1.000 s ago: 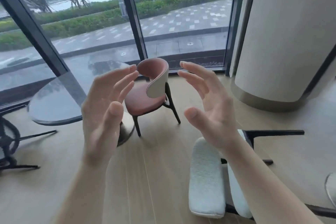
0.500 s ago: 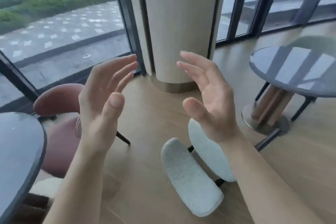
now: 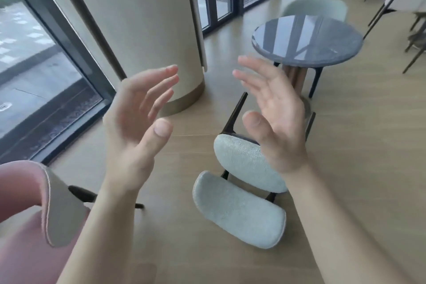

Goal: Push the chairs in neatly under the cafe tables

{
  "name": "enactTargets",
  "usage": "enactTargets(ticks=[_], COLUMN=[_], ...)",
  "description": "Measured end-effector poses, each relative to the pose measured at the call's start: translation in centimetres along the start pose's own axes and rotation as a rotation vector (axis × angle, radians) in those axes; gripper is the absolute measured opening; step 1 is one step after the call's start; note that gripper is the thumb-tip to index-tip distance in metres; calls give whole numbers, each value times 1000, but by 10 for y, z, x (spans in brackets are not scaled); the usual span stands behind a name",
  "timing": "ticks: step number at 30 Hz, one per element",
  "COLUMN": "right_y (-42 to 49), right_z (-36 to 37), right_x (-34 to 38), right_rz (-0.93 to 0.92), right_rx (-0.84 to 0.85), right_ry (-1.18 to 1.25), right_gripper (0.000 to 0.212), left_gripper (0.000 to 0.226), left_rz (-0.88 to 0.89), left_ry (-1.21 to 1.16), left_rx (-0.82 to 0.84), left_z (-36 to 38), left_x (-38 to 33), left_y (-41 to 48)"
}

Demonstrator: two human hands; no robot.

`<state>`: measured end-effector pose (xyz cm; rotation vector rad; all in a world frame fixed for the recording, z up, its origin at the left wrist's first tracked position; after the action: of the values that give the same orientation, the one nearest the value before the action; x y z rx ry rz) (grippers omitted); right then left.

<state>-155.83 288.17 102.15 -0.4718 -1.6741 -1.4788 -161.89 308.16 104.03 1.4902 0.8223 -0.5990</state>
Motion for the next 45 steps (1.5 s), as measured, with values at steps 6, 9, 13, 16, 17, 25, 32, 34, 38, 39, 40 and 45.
enactTargets(ticks=[6,9,13,16,17,25,32,34,38,39,40,45], right_y=[-2,-8,-40,-91,-114,-314,-483,-519,-577,-591,-605,-665], right_z=[21,28,32,28,26,17,26,28,27,29,32,51], right_x=[-32,-67,-150,-236,-268,-515,-678,-715,-775,-785,-794,-806], right_rz=[76,114,197,273,296,448,623,698,828,855,885,1128], right_rx=[-131,-192,-259,-332,-356,-577,-781,-807,-854,-888,-929,-1197], right_ry=[-83,-160,-226,-234,-236,-156,-102,-101,-111,-95,-65,249], right_gripper=[89,91,90,88,87,60,50,43,34,31,28,37], left_gripper=[61,63,63,61,61,67,61,54,51,51,50,56], left_rz=[-48,-95,-188,-264,-294,-567,-1008,-1104,-1247,-1294,-1347,-1628], left_ry=[-144,-231,-306,-359,-351,-405,-485,-503,-542,-561,-583,-492], left_rx=[68,108,155,204,198,123,-13,-31,-115,-151,-183,-380], left_z=[-24,-26,-18,-4,0,50,74,79,92,95,97,99], left_x=[58,110,207,298,332,578,737,777,836,845,851,861], left_y=[17,15,-10,-56,-75,-263,-422,-447,-493,-507,-523,-598])
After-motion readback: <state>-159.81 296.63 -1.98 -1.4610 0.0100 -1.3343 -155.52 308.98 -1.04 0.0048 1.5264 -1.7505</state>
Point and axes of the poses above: each hand's wrist, its own y-axis towards the middle knuckle, its own z-axis out of the palm, x = y × z, the point moved 2 cm from there along y, towards the middle knuckle, and after that the axes turned 2 degrees about x, right-handed, at the moved point
